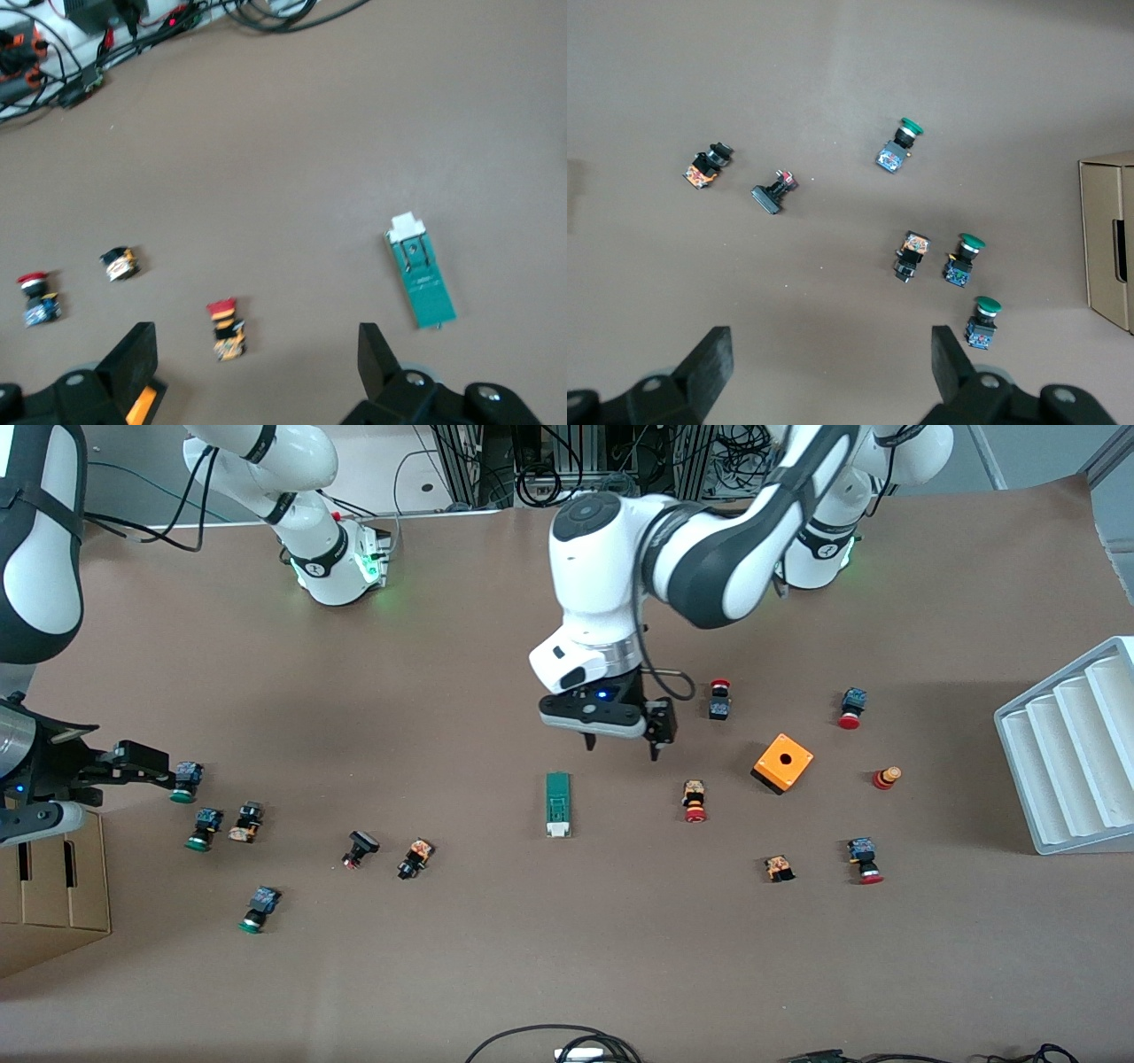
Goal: Close load switch with both arms
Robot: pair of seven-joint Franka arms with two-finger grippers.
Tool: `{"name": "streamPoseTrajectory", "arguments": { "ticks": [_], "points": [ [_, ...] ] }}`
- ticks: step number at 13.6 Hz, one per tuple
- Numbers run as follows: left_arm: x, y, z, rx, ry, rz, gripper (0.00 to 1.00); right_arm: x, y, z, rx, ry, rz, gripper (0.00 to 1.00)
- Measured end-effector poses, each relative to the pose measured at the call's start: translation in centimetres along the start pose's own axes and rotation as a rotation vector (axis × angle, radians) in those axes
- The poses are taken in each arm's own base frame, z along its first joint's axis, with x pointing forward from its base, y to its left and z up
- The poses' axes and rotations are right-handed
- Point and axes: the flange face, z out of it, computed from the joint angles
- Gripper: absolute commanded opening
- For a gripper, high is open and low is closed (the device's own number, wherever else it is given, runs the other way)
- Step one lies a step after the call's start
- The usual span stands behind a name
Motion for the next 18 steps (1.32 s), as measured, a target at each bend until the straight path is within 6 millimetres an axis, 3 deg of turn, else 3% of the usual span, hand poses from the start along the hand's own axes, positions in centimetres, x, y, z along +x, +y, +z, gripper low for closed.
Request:
{"name": "streamPoseTrajectory", "arguments": {
  "ticks": [3,6,9,12,15,18],
  "points": [
    [1.9,-4.2,-1.2,-0.032,-0.058,-0.015,1.00,0.0,-0.2,0.0,0.000,0.000,-0.003,1.00],
    [3.8,-9.7,-1.1,-0.097,-0.089,-0.053,1.00,-0.2,0.1,-0.3,-0.003,0.002,0.001,1.00],
    [4.5,-16.9,-1.4,-0.149,-0.152,-0.062,1.00,-1.1,2.6,-0.4,0.003,-0.007,0.047,1.00],
    [4.3,-23.2,-2.2,-0.163,-0.208,-0.087,1.00,-1.8,4.7,0.0,0.029,-0.012,0.088,1.00],
    [3.4,-29.0,-2.8,-0.177,-0.234,-0.092,1.00,-1.6,4.3,0.8,0.032,-0.028,0.083,1.00],
    [0.9,-36.3,-2.1,-0.204,-0.261,-0.104,1.00,-1.2,4.0,1.5,0.019,-0.035,0.188,1.00]
  ]
}}
